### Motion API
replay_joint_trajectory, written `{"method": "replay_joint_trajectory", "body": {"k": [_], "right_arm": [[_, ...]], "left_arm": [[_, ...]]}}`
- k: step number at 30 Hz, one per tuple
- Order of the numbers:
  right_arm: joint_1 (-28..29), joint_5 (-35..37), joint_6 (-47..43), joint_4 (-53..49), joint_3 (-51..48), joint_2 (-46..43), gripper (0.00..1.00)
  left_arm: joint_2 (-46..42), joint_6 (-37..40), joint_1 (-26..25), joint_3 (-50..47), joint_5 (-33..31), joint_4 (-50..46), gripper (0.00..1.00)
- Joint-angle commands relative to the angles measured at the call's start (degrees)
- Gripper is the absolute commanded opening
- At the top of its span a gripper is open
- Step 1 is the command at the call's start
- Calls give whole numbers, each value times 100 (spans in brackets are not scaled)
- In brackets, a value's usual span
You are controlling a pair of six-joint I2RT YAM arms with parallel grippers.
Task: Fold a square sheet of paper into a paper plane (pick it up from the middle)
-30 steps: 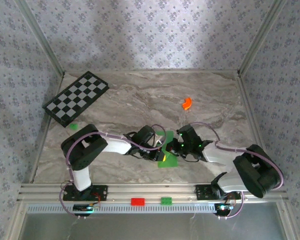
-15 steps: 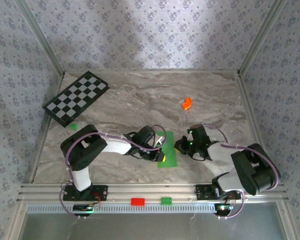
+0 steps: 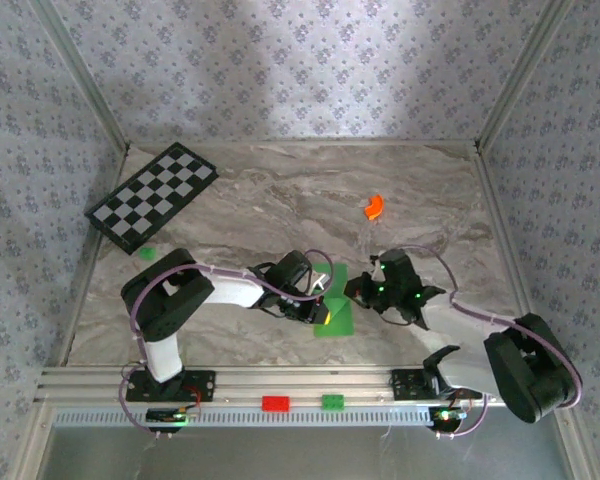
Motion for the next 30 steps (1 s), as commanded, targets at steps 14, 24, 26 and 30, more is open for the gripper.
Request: {"method": "replay_joint_trajectory", "body": {"k": [14, 24, 26, 30], "right_arm": [[103, 210, 171, -8, -104, 1197, 0], [212, 172, 173, 107, -93, 1369, 0], [221, 177, 176, 107, -66, 1409, 0], [230, 206, 189, 107, -68, 1457, 0]], "left_arm": [[-83, 88, -38, 25, -216, -811, 1], [-89, -92, -45, 659, 54, -585, 8], [64, -83, -49, 778, 68, -562, 8], [413, -89, -54, 915, 41, -625, 8]]}}
